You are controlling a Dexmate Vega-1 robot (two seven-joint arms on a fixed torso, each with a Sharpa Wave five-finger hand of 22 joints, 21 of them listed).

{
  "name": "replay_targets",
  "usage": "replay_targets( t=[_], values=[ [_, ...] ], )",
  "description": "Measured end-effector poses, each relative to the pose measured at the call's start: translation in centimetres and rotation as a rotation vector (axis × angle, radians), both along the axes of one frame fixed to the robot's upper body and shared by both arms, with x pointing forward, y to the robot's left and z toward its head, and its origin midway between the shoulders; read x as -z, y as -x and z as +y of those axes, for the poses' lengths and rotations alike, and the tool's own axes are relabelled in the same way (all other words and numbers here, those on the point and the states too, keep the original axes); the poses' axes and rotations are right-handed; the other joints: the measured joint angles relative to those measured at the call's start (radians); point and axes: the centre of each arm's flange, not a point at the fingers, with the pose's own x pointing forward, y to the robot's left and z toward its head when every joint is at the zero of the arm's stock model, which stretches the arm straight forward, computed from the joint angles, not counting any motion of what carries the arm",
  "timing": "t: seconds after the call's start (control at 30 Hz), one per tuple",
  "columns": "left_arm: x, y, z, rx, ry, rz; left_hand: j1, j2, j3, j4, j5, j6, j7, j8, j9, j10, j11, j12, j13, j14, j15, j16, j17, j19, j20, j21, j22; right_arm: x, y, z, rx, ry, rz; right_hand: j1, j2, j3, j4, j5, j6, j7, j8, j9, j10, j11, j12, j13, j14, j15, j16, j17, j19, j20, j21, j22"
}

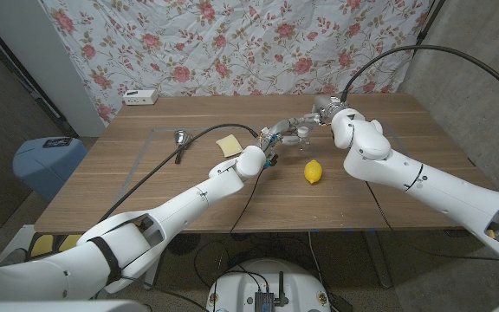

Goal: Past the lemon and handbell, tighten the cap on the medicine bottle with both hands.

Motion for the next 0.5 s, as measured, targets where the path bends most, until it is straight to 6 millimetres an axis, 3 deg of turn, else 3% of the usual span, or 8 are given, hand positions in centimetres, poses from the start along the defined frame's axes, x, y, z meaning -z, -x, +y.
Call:
replay_targets(
  t=[0.33, 0.5],
  values=[
    [-0.05, -0.16, 0.13, -0.012, 0.001, 0.003, 0.000, 0.000, 0.004, -0.004, 0.004, 0.000, 0.000, 0.000, 0.000, 0.000, 0.000, 0.002, 0.000, -0.003, -0.003, -0.001, -0.001, 0.000, 0.000, 0.000, 0.000, -0.27, 0.24, -0.82, 0.008, -0.018, -0.027, -0.004, 0.004, -0.004, -0.004, 0.000, -0.100, 0.017, -0.057, 0.005, -0.017, 0.042, -0.017, 0.003, -0.007, 0.001, -0.019, -0.005, -0.011, 0.004, -0.011, 0.000],
    [-0.10, -0.25, 0.32, -0.020, 0.002, 0.003, 0.000, 0.000, 0.004, -0.004, 0.004, 0.000, 0.000, 0.000, 0.000, 0.000, 0.000, 0.002, 0.000, -0.007, -0.007, -0.004, -0.001, 0.000, 0.000, 0.000, 0.000, -0.32, 0.27, -1.03, 0.001, -0.028, -0.038, -0.004, 0.004, -0.003, -0.011, 0.000, -0.149, 0.023, -0.080, 0.005, -0.023, 0.047, -0.021, 0.003, -0.010, 0.002, -0.025, -0.003, -0.013, 0.002, -0.013, 0.000]
  ],
)
